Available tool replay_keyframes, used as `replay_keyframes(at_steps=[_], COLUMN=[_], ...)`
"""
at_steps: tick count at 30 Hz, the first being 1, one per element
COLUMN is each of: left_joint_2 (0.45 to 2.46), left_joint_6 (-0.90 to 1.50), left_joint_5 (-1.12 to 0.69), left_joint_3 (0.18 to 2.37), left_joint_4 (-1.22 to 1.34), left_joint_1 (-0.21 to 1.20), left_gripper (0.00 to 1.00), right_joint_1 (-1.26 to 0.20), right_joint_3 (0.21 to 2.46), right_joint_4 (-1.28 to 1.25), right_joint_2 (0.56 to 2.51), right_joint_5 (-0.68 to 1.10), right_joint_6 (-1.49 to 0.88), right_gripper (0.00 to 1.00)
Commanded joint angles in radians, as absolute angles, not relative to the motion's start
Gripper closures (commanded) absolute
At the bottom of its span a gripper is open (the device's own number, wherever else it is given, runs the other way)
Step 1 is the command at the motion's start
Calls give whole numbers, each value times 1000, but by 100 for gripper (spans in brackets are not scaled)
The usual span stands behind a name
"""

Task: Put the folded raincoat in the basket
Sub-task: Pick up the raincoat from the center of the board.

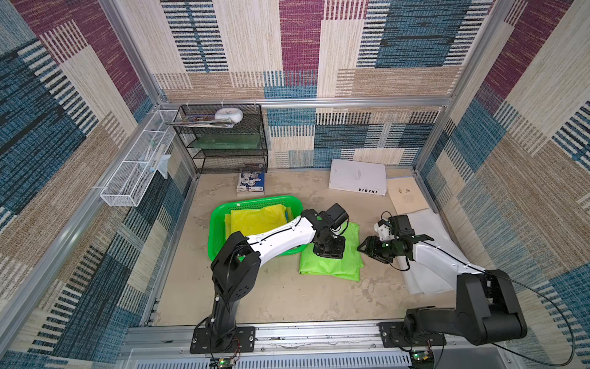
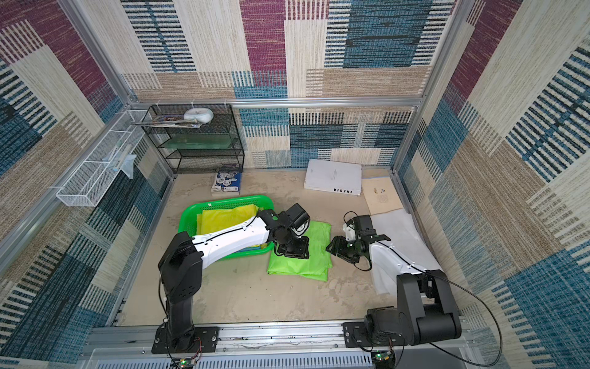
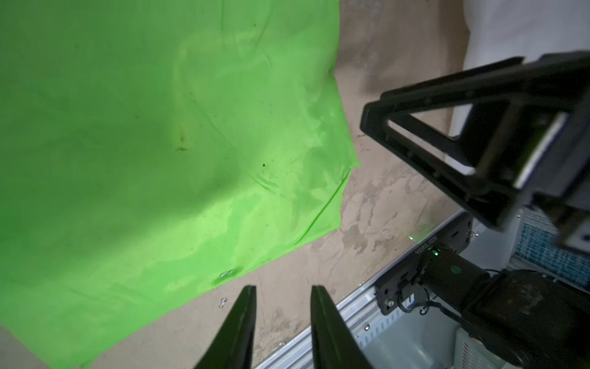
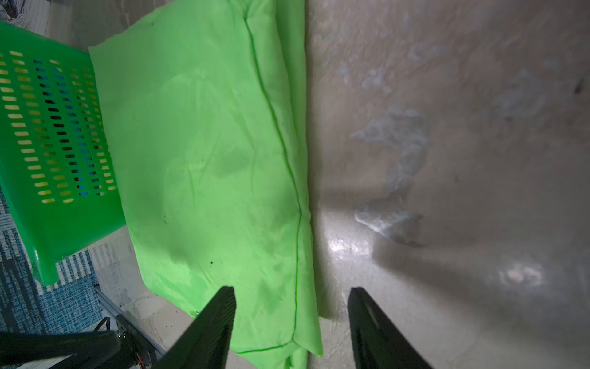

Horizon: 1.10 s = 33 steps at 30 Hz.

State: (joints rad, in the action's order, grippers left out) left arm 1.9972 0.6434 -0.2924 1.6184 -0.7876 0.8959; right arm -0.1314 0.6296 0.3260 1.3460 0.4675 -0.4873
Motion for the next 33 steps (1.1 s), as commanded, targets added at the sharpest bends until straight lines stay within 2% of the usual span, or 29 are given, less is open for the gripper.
replay_keyframes(at_steps=[1, 5, 14, 20, 25, 29, 31, 33], left_joint_2=[2042, 2093, 2133, 2147, 2148, 2128, 2104, 2073], left_joint_6=[624, 617, 639, 643, 634, 625, 615, 607], left_joint_5=[-247, -147, -88, -63, -69, -70, -56, -45], left_joint_3=[1636, 1680, 1655, 1652, 1648, 1649, 1648, 1652], left_joint_4=[-817, -882, -900, -908, -908, -907, -905, -905], left_joint_1=[897, 894, 890, 890, 890, 890, 891, 891], left_gripper=[66, 67, 68, 68, 68, 66, 61, 52], right_joint_1=[-121, -112, -100, -99, -100, -98, -97, -98], right_joint_3=[607, 598, 582, 565, 573, 589, 601, 618], right_joint_4=[255, 231, 179, 104, 99, 116, 131, 171], right_joint_2=[1362, 1406, 1491, 1567, 1570, 1560, 1554, 1546], right_joint_5=[536, 553, 564, 646, 652, 637, 623, 582], right_joint_6=[-494, -489, -472, -498, -490, -478, -468, -453], right_gripper=[41, 43, 47, 55, 67, 81, 88, 94])
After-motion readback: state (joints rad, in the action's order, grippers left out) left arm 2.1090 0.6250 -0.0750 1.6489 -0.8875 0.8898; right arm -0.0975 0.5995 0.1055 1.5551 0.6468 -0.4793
